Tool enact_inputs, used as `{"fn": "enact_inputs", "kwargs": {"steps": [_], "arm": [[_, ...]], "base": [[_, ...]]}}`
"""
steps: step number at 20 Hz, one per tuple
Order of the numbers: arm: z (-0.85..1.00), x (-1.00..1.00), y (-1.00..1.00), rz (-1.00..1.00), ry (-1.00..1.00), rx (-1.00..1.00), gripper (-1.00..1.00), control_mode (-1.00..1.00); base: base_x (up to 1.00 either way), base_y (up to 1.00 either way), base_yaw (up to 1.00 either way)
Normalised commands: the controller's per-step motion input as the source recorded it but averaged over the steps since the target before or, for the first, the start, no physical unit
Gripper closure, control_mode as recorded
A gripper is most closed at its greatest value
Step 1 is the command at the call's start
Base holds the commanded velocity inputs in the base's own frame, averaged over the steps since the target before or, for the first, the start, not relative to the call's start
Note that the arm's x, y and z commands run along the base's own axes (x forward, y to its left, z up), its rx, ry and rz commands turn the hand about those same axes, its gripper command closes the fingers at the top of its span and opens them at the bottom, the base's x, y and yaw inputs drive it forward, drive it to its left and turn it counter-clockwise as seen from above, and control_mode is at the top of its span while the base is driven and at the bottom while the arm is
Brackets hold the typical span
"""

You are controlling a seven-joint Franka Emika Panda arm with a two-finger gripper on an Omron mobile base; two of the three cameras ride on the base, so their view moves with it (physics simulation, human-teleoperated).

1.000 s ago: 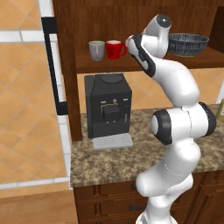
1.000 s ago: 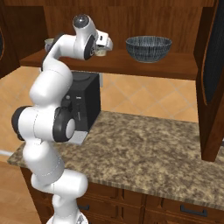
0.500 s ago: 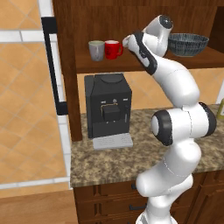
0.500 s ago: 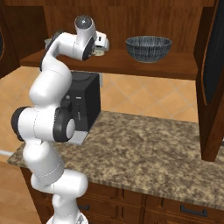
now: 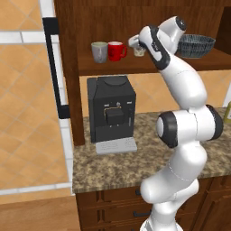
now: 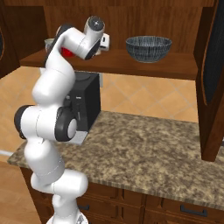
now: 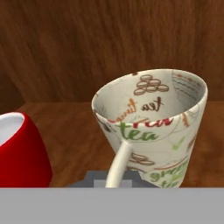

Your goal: Gather all objects into one cabinet and sort the glasses and bowls to opposite sides.

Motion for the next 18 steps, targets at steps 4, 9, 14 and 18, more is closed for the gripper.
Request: {"fn": "enact_inputs", "kwargs": {"steps": [4, 9, 14, 18], "arm": [[0.0, 0.0, 0.0, 0.22, 0.0, 0.08, 1.0, -1.0], [0.0, 0.0, 0.01, 0.22, 0.0, 0.07, 1.0, -1.0], [0.0, 0.0, 0.1, 0.2, 0.0, 0.05, 1.0, -1.0], [0.0, 0.0, 0.04, 0.18, 0.0, 0.03, 1.0, -1.0]], "base": [[0.0, 0.0, 0.0], [0.0, 0.0, 0.0], [0.0, 0.0, 0.0], [0.0, 0.0, 0.0]]}}
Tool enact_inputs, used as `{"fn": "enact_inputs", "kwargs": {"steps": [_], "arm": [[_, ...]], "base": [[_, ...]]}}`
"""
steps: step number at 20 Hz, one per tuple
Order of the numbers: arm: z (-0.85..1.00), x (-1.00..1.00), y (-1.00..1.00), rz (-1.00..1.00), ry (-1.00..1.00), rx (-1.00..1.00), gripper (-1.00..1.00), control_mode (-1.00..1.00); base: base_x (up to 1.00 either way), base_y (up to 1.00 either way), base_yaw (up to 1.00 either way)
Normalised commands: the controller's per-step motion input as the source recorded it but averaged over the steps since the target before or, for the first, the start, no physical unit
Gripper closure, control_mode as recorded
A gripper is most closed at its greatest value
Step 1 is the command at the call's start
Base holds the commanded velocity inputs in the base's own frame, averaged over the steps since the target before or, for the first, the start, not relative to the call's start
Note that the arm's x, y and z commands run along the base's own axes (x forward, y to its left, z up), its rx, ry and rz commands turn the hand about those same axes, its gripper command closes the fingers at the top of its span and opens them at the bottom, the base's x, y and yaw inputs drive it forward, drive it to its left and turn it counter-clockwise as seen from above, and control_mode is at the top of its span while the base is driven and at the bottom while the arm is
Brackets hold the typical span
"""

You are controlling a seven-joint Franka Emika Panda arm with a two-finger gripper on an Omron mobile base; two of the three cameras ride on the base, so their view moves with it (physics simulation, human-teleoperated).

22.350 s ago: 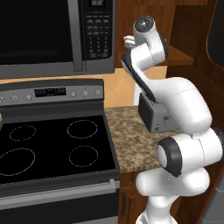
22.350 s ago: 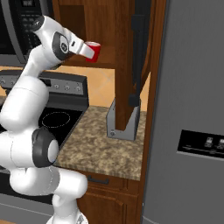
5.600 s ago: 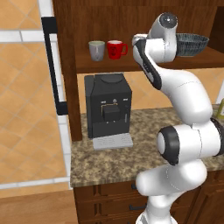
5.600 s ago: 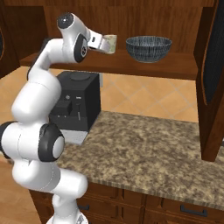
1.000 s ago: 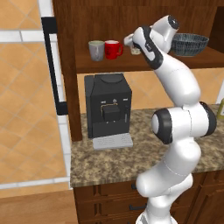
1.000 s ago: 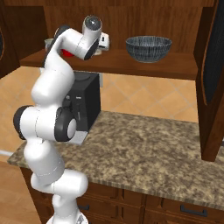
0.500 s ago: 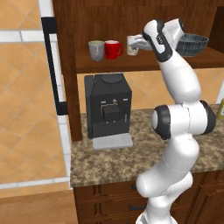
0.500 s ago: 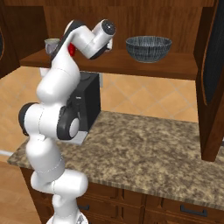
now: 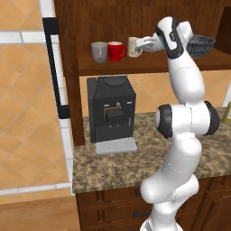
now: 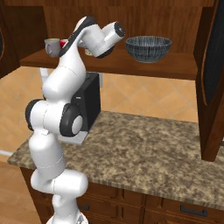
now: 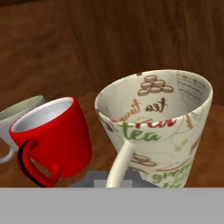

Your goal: Gather all objects into one cabinet and sort the glasses and bowls to opposite sides.

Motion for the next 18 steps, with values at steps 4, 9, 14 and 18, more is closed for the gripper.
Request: {"fn": "enact_inputs", "kwargs": {"steps": [4, 9, 14, 18], "arm": [[0.0, 0.0, 0.17, 0.15, 0.0, 0.0, 1.0, -1.0], [-0.03, 0.0, 0.24, 0.11, 0.0, 0.0, 1.0, -1.0], [-0.08, 0.0, 0.15, 0.08, 0.0, 0.0, 1.0, -1.0], [-0.2, 0.0, 0.14, 0.02, 0.0, 0.0, -1.0, -1.0]], "base": [[0.0, 0.0, 0.0], [0.0, 0.0, 0.0], [0.0, 0.0, 0.0], [0.0, 0.0, 0.0]]}}
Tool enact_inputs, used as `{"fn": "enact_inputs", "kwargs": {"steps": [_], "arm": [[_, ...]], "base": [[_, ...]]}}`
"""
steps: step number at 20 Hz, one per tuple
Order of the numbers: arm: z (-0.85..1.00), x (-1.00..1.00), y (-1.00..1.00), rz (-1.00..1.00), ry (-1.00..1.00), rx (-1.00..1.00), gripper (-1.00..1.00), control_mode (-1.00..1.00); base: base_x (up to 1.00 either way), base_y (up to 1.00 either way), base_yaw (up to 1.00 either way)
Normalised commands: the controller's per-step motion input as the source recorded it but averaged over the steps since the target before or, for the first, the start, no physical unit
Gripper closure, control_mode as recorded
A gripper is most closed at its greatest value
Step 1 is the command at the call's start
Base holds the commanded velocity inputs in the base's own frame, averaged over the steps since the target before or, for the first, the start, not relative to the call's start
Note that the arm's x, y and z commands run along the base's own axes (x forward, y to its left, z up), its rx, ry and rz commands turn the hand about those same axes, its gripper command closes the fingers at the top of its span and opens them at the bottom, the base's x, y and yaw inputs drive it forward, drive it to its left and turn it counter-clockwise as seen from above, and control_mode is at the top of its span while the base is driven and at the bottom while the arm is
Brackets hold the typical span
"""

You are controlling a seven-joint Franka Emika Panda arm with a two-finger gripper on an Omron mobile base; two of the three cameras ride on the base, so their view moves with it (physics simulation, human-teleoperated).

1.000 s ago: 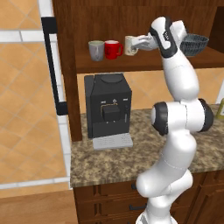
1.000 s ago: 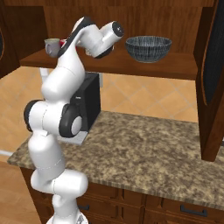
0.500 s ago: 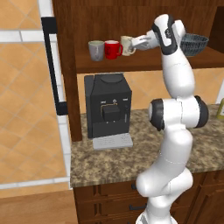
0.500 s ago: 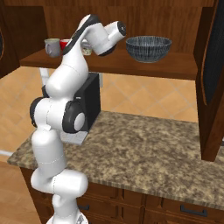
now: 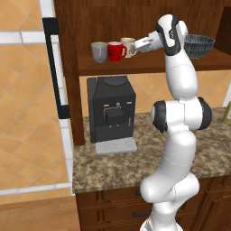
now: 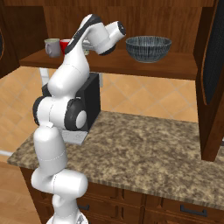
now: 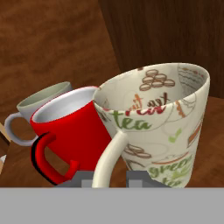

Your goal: Gather all objects into one cabinet and sort the glasses and bowls to opposite sides.

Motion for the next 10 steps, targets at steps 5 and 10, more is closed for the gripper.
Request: {"fn": "enact_inputs", "kwargs": {"steps": [5, 10], "arm": [[-0.04, 0.0, 0.0, 0.0, 0.0, 0.0, -1.0, -1.0], [0.0, -0.11, 0.0, 0.0, 0.0, 0.0, -1.0, -1.0]], "base": [[0.0, 0.0, 0.0], [0.0, 0.0, 0.0]]}}
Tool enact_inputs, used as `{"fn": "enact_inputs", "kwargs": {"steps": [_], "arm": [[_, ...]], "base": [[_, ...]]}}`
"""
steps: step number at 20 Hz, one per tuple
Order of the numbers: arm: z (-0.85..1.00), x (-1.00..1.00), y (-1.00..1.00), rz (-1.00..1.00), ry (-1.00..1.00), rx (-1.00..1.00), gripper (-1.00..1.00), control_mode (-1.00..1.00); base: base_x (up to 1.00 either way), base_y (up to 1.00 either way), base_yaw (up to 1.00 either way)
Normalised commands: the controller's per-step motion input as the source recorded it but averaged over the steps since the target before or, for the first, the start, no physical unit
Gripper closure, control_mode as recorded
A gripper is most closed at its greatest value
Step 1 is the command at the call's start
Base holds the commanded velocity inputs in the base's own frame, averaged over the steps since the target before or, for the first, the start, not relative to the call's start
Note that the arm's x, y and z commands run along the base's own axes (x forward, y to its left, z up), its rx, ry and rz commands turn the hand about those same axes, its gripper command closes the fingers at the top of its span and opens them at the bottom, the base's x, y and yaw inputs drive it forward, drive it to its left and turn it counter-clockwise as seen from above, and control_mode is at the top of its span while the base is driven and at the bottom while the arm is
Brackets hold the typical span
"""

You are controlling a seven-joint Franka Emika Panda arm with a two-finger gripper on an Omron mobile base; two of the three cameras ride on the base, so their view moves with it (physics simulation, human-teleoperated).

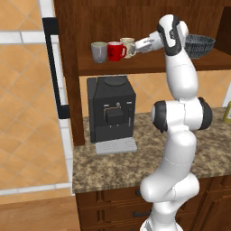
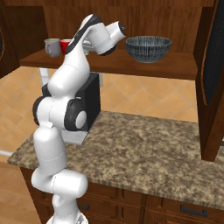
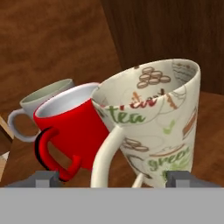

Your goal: Gather all objects into one cabinet and sort the glasses and bowls to opposite sides.

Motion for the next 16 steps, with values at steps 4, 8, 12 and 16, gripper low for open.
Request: {"fn": "enact_inputs", "kwargs": {"steps": [4, 8, 12, 16], "arm": [[0.0, -0.53, 0.0, 0.0, -0.05, -0.03, -1.0, -1.0], [0.0, -0.69, 0.0, 0.0, -0.14, -0.05, -1.0, -1.0], [0.0, -0.94, 0.0, -0.06, -0.17, -0.02, -1.0, -1.0], [0.0, -0.99, 0.0, -0.17, -0.17, 0.0, -1.0, -1.0]], "base": [[0.0, 0.0, 0.0], [0.0, 0.0, 0.0], [0.0, 0.0, 0.0], [0.0, 0.0, 0.0]]}}
